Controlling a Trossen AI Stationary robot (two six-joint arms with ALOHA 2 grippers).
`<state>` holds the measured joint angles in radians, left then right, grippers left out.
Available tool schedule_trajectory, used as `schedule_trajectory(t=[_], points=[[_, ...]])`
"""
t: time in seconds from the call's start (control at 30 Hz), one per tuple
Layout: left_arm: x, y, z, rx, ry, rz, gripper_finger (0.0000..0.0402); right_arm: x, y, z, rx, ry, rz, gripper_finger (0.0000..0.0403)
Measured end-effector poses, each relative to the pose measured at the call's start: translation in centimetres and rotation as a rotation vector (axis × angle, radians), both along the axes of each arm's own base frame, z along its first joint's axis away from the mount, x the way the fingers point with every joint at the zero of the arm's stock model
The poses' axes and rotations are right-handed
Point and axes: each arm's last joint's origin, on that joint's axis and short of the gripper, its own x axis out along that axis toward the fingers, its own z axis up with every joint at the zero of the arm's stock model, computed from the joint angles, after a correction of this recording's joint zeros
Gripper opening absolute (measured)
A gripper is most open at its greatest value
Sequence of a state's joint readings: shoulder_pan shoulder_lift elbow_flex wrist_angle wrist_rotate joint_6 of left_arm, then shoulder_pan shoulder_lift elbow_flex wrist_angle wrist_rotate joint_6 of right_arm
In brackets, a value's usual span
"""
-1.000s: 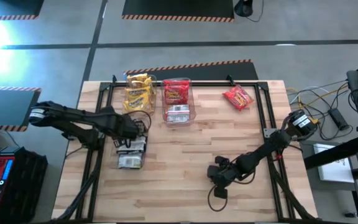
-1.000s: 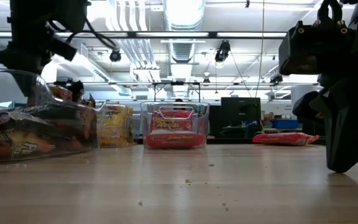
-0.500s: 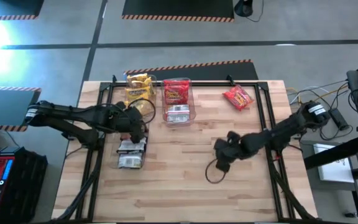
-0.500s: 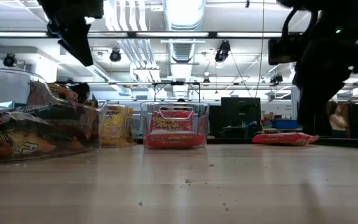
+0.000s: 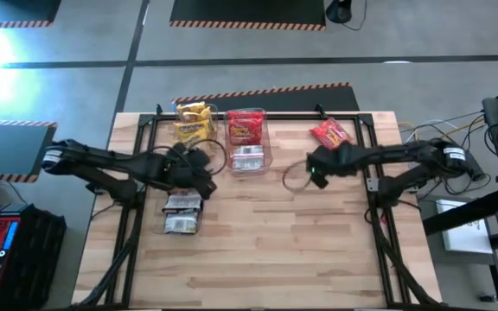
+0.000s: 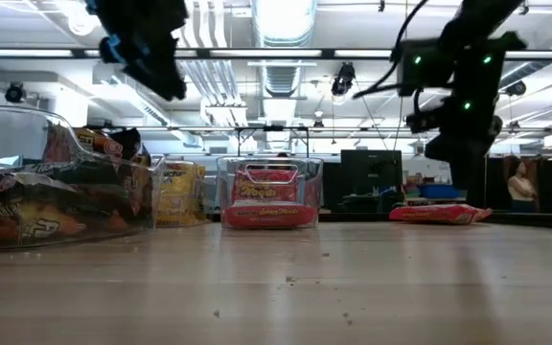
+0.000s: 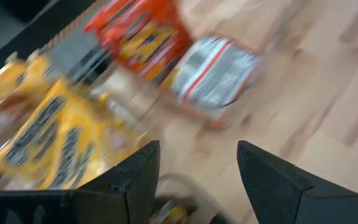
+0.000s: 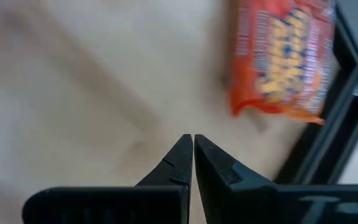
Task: Sort Maruchan noodles
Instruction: Put the orange noodle pack into the top right transparent bin
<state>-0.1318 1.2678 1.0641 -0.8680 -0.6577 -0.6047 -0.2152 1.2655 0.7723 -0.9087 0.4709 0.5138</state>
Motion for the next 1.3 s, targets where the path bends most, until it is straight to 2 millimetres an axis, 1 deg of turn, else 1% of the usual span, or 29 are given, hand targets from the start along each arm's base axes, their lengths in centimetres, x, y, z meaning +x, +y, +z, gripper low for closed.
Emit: schedule_trajectory(t=[0.1,0.2,0.27,0.4,0.5,0.6,0.8,1.0,1.17,1.3], points=[[1.5,-0.6,-0.5,0.027,-0.017,-0.065,0.0197,-0.7,-2.6,0.1,-0.005,0.01,-0.062,0.0009],[2.7,-1.0,-1.3,0.051,0.0,-0.11,0.0197,-1.2,-5.1,0.5,-0.035,-0.041,-0.108,0.0009],[3.4,-1.1,-1.9,0.059,0.008,-0.11,0.0197,-1.7,-6.8,0.6,-0.057,-0.072,-0.148,0.0009],[5.1,-1.5,-3.5,0.062,-0.001,-0.103,0.0197,-2.9,-9.9,0.2,-0.084,-0.097,-0.269,0.0009],[6.4,-2.2,-4.4,0.064,-0.034,-0.128,0.0197,-3.5,-11.5,-0.4,-0.093,-0.101,-0.333,0.0009],[7.4,-3.1,-5.1,0.07,-0.06,-0.167,0.0197,-3.8,-12.5,-1.2,-0.071,-0.092,-0.345,0.0009],[8.6,-4.5,-5.2,0.068,-0.16,-0.209,0.0197,-3.7,-13.7,-2.9,-0.028,-0.069,-0.348,0.0009],[9.2,-5.0,-5.0,0.073,-0.22,-0.233,0.0197,-3.2,-13.6,-3.7,0.034,-0.073,-0.32,0.0009],[9.4,-5.0,-4.8,0.092,-0.24,-0.253,0.0197,-2.5,-12.1,-3.1,0.157,-0.146,-0.257,0.0009],[9.5,-4.9,-4.7,0.098,-0.247,-0.257,0.0197,-1.8,-9.9,-2.7,0.371,-0.223,-0.176,0.0009]])
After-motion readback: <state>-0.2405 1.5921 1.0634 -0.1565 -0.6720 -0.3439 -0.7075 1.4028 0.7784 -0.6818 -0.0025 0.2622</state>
